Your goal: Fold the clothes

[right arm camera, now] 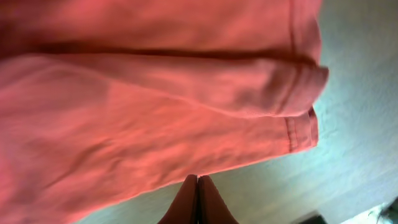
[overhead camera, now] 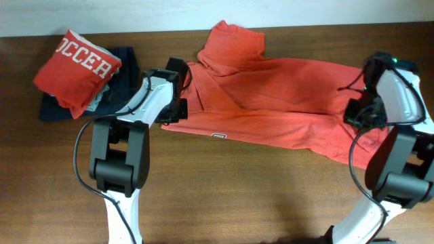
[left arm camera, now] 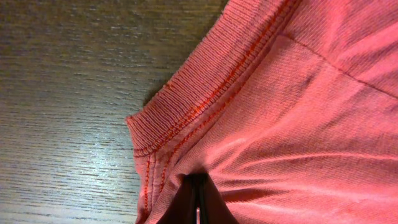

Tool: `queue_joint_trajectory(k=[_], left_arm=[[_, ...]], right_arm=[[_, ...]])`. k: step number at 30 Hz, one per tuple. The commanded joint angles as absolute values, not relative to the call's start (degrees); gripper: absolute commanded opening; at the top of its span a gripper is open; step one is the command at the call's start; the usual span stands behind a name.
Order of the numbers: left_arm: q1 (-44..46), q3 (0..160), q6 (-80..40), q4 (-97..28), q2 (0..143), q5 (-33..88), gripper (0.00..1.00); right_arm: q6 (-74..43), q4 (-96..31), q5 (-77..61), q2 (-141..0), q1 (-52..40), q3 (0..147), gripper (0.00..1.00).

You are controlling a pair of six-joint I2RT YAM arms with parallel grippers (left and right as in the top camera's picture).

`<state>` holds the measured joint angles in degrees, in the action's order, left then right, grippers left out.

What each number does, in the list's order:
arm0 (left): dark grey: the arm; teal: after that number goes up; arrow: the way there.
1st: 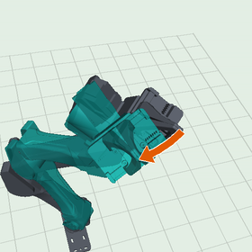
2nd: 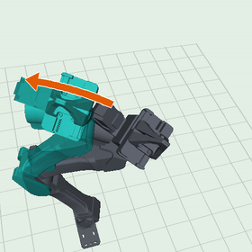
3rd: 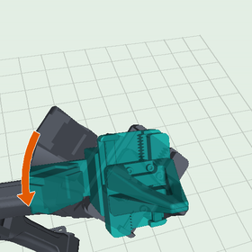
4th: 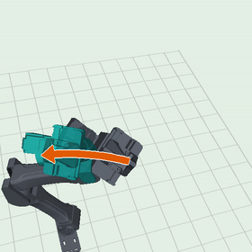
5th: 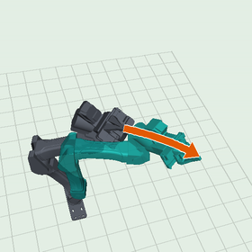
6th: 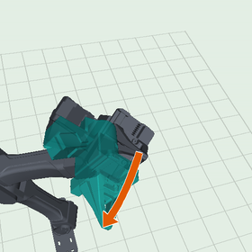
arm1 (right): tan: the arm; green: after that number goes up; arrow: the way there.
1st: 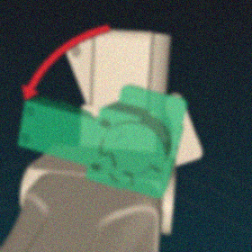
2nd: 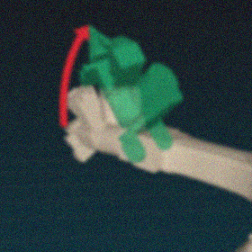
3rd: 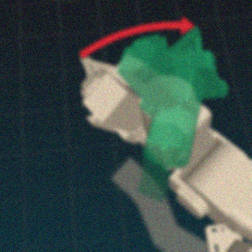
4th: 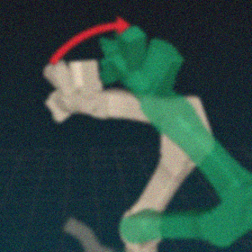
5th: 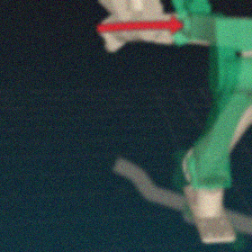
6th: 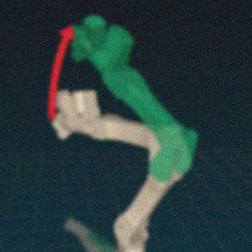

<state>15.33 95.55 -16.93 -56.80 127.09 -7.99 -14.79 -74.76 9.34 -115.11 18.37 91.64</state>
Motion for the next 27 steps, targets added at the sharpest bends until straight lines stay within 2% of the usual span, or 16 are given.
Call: queue_joint_trajectory(k=[1,12,27], left_arm=[[14.8,95.2,-17.1,-56.7,128.7,-9.0,0.05],[14.8,95.2,-17.1,-56.5,128.7,-8.8,0.05],[14.8,95.2,-17.1,-56.7,128.7,-8.8,0.05]], right_arm=[[-19.0,-73.0,9.6,-114.8,21.8,87.0,0.04],[-18.9,-60.8,7.5,-114.8,26.4,74.8,0.04],[-18.6,-42.7,10.5,-114.8,26.4,76.2,0.04]])
